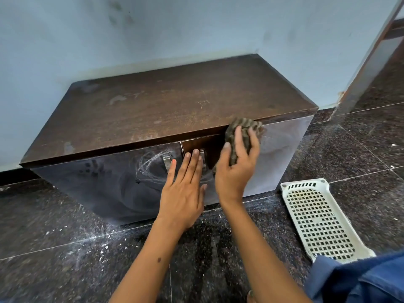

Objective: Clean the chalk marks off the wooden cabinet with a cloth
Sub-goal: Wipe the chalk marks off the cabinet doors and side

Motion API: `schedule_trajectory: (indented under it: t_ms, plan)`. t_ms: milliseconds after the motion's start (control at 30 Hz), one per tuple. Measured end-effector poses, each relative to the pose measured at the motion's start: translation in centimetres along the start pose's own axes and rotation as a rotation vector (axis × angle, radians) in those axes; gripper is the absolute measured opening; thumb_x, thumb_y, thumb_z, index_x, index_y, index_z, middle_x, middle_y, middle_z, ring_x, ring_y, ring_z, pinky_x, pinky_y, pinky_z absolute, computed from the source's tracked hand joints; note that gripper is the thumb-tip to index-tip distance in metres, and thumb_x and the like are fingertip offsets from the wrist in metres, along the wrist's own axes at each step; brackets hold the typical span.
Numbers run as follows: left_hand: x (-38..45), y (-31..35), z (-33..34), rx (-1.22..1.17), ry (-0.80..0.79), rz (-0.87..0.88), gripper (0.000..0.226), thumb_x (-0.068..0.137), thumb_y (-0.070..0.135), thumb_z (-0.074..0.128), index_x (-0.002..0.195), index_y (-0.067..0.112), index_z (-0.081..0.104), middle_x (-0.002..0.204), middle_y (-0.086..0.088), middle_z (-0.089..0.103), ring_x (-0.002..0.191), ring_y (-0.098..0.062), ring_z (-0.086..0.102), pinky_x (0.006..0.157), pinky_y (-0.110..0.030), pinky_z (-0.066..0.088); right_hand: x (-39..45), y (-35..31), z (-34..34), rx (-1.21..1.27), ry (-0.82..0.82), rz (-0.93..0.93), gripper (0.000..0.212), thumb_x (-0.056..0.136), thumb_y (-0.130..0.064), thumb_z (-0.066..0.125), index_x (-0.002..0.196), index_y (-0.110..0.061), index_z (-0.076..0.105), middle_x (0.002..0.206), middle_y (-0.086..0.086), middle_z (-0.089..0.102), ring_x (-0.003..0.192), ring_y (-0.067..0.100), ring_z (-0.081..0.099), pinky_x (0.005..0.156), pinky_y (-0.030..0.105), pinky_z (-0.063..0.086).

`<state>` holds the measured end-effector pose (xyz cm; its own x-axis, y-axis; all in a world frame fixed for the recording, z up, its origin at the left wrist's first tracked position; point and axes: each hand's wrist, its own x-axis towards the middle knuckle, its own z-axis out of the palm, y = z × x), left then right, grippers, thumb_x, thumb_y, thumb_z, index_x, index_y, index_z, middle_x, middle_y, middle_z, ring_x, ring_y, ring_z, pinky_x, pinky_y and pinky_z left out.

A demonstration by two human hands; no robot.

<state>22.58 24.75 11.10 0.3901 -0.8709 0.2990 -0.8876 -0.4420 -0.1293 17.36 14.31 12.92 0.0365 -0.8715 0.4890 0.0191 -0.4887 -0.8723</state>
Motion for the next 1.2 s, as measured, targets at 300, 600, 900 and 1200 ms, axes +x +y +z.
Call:
schedule_trajectory:
  t_ms: [300,600,900,1200]
  plan:
    - [-0.1,-0.2,0.1,-0.012,0.018,-0.002,0.061,0.094,0.034,0.03,0.147,0.004,0.029,0.156,-0.009,0.023,0.144,-0.025,0.022,0.115,-0.044,0.008,1.3,4.2,-2.4,0.044,0.107,0.374,0.044,0.092,-0.006,0.055,0.135,-0.014,0.048,0.148,0.007,0.033,0.135,0.017,0.036,0.109,0.034,0.036]
    - [0.1,0.8,0.0,-0.009,0.066,-0.007,0.062,0.095,0.033,0.03,0.148,0.001,0.022,0.158,-0.013,0.014,0.146,-0.026,0.012,0.116,-0.046,0.012,-1.8,3.5,-0.8,0.031,-0.06,0.103,0.045,0.092,-0.003,0.055,0.135,-0.008,0.047,0.148,0.01,0.033,0.138,0.016,0.031,0.112,0.026,0.032]
    - [2.1,-0.8,-3.2,0.011,0.182,-0.13,0.065,0.096,0.033,0.027,0.15,0.0,0.01,0.159,-0.015,0.003,0.147,-0.026,0.003,0.119,-0.047,0.005,4.2,1.8,-2.6,0.056,0.11,0.253,0.048,0.093,-0.01,0.054,0.14,-0.013,0.042,0.153,0.002,0.025,0.135,0.005,0.025,0.097,-0.005,0.022]
    - [2.2,-0.7,-2.9,0.033,0.195,-0.133,0.066,0.096,0.034,0.028,0.15,-0.001,0.012,0.158,-0.016,0.007,0.147,-0.029,0.005,0.118,-0.048,0.004,3.7,4.5,-3.7,0.054,0.077,0.444,0.051,0.094,-0.011,0.053,0.142,-0.018,0.039,0.155,0.0,0.022,0.142,0.012,0.022,0.114,0.029,0.025]
